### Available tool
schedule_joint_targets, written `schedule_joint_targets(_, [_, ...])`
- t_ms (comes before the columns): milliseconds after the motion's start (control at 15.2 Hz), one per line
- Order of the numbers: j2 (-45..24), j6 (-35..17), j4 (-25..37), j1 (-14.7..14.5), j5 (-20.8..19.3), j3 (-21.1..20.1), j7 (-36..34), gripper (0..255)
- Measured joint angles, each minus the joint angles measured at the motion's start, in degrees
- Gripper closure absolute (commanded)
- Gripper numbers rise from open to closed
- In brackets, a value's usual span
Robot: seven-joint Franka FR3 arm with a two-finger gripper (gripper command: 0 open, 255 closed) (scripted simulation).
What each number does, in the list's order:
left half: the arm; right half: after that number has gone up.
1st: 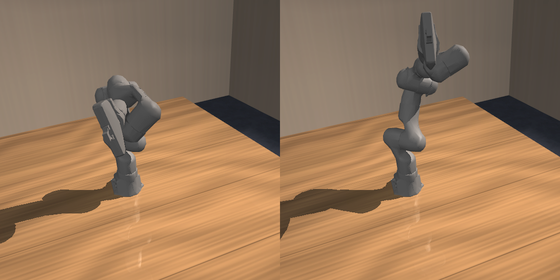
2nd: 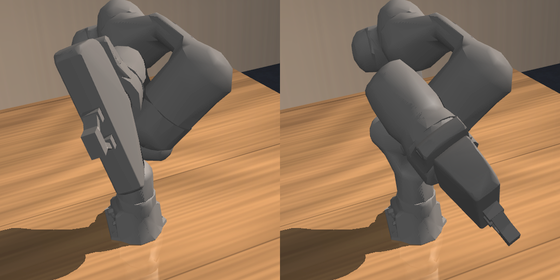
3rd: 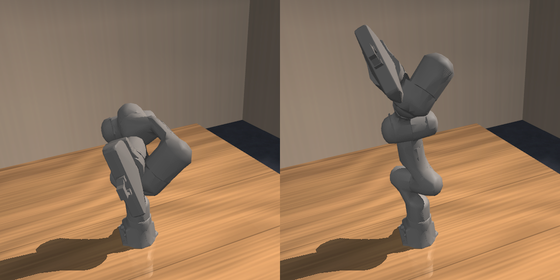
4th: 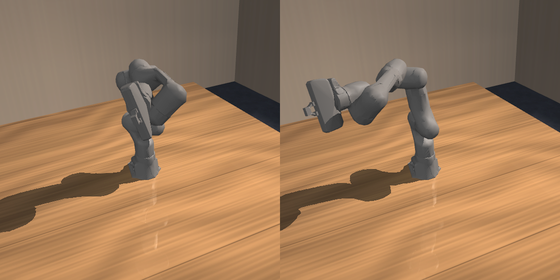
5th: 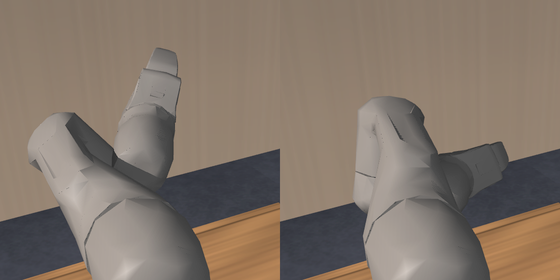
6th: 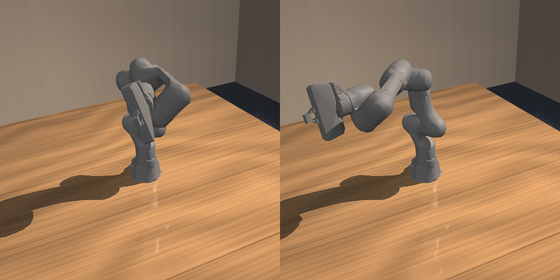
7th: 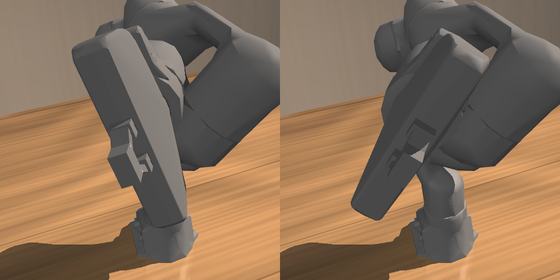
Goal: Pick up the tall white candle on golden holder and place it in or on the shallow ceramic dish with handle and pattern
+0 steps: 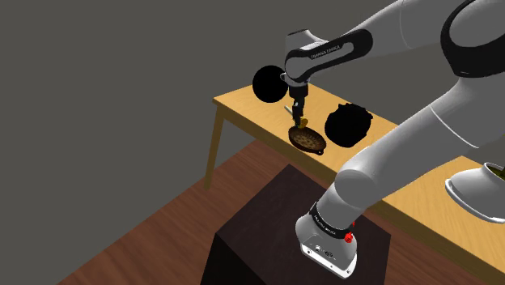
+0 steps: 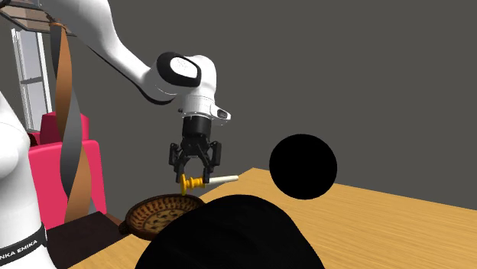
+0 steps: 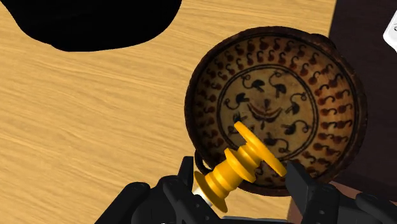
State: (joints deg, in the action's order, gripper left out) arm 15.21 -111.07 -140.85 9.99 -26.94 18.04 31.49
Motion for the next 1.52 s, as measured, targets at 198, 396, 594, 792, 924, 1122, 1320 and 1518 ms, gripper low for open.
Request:
schedule_joint_targets(198, [6.3, -0.4, -6.7, 1.4, -2.5, 0.3, -0.6, 255])
schedule_joint_targets(396, [9.2, -1.7, -10.9, 2.6, -4.3, 0.9, -0.9, 255])
schedule_joint_targets(594, [9.3, -2.6, -11.8, 2.8, -4.7, 1.1, -1.1, 255])
schedule_joint_targets(792, [9.3, -2.7, -11.9, 2.9, -4.8, 1.1, -1.1, 255])
schedule_joint_targets(924, [9.3, -2.7, -12.0, 2.9, -4.8, 1.1, -1.1, 0])
schedule_joint_targets(1122, [9.3, -2.7, -12.0, 2.9, -4.8, 1.1, -1.1, 0])
schedule_joint_targets(1320, [9.3, -2.7, -12.0, 2.9, -4.8, 1.1, -1.1, 0])
schedule_joint_targets(1518, [10.4, 1.3, -9.1, 1.9, -3.1, -0.2, -0.6, 0])
